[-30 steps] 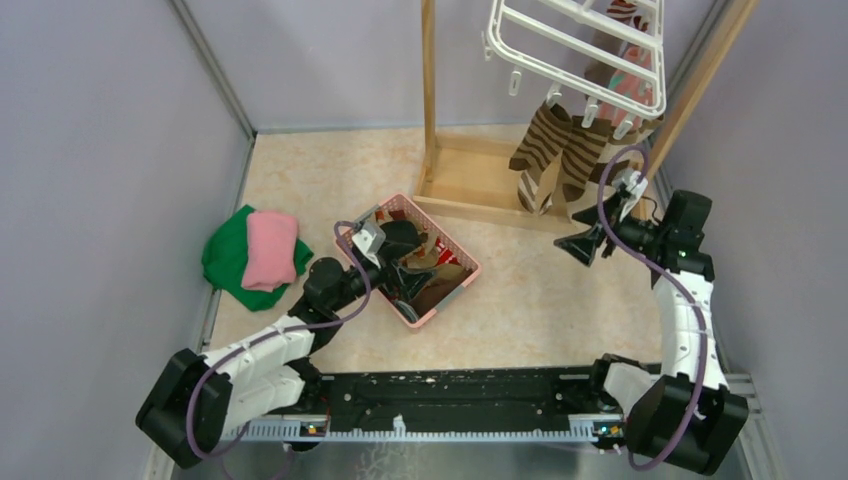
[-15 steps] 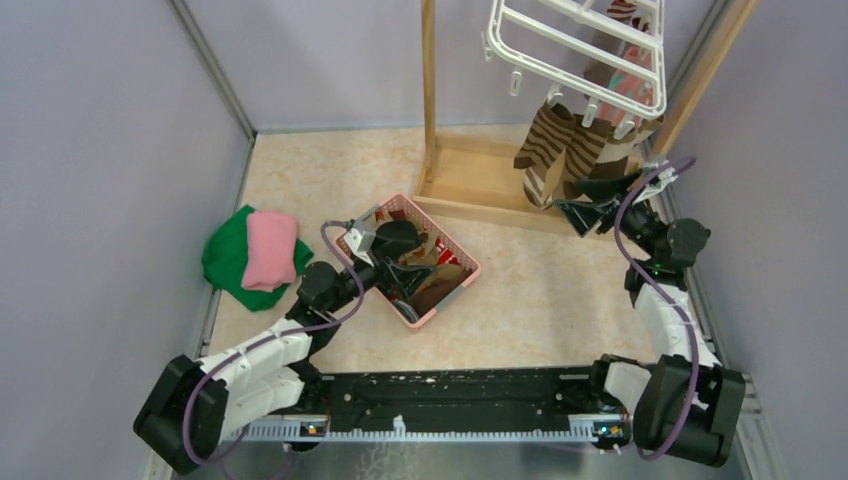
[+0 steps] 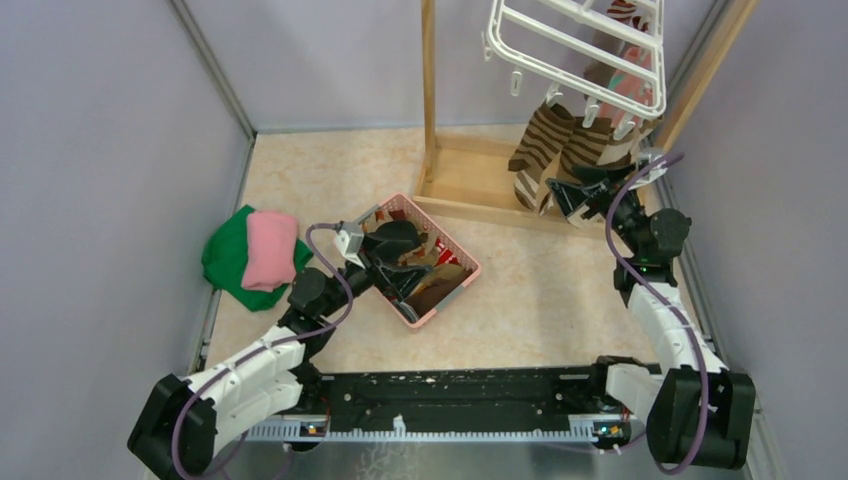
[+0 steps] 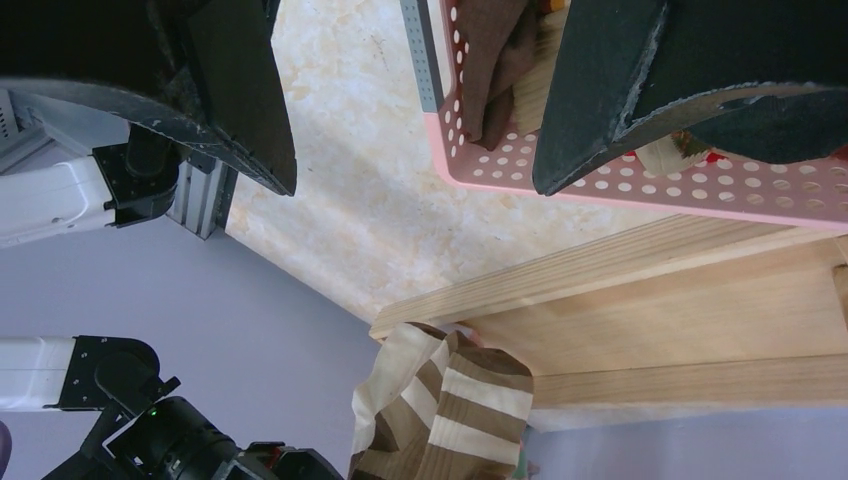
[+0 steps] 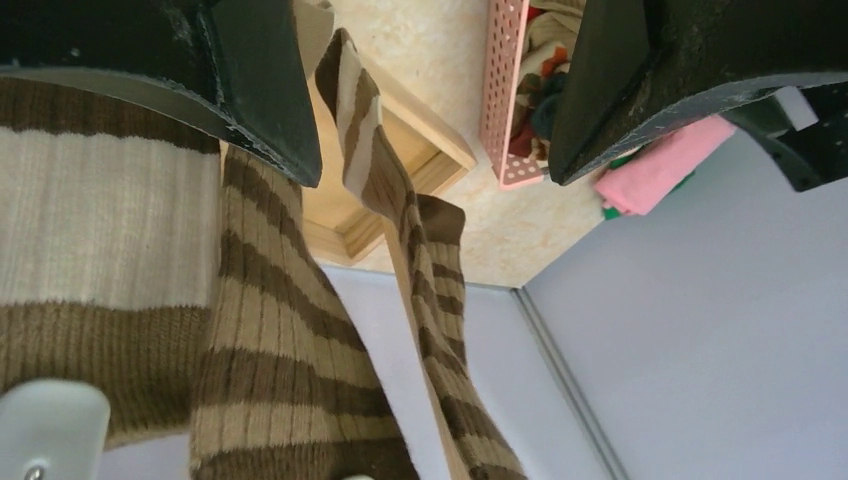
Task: Clip the socks to the hanger
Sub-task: Rotate the hanger.
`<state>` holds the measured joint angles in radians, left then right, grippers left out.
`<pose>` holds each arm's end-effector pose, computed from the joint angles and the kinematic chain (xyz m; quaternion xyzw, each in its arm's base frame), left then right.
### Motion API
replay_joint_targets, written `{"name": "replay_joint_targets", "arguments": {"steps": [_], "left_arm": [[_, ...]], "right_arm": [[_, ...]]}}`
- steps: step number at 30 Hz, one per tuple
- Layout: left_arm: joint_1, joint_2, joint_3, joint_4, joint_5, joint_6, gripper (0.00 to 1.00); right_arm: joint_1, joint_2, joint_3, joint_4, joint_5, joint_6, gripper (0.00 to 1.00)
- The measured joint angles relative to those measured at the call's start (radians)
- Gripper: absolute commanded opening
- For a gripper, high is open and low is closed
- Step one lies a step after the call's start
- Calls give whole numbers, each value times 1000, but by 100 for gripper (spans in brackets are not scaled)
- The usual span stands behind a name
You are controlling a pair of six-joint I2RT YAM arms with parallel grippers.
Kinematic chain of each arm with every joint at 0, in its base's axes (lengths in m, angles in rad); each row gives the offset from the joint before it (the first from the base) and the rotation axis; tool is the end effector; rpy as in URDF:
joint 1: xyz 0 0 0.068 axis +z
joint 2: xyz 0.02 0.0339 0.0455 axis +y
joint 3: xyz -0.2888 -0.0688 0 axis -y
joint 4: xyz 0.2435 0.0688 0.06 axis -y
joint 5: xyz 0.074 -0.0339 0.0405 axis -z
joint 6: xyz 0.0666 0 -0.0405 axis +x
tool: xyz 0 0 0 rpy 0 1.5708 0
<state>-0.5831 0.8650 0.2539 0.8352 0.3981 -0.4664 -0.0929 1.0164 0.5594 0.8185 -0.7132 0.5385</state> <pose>0.1515 -0.1309 0.2728 0.1900 0.6012 -0.4906 0.6014 0.2323 0.0221 0.3494 -0.1076 0.5956 0.3639 0.7080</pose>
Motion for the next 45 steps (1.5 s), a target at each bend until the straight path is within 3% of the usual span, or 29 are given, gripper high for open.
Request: {"name": "replay_joint_targets", "arguments": {"steps": [3, 5, 12, 18, 27, 36, 45], "left_arm": [[0, -16, -1, -18, -2, -7, 93], [0, -23, -2, -33, -3, -8, 93], [0, -45, -2, -57, -3, -14, 93], [0, -51, -6, -63, -3, -15, 93], [0, -43, -7, -81, -3, -9, 93], [0, -39, -7, -101, -4, 5, 93], [0, -69, -7, -128, -21, 43, 93]], "right_arm": [[33, 2, 0, -34, 80, -21, 79], [54, 8, 0, -28, 118, -31, 71], [129, 69, 0, 52, 220, -68, 63], [182, 111, 0, 128, 274, -110, 50], [195, 169, 0, 196, 352, -126, 0], [178, 154, -15, 267, 259, -99, 0], [-2, 89, -15, 142, 95, -51, 0]]}}
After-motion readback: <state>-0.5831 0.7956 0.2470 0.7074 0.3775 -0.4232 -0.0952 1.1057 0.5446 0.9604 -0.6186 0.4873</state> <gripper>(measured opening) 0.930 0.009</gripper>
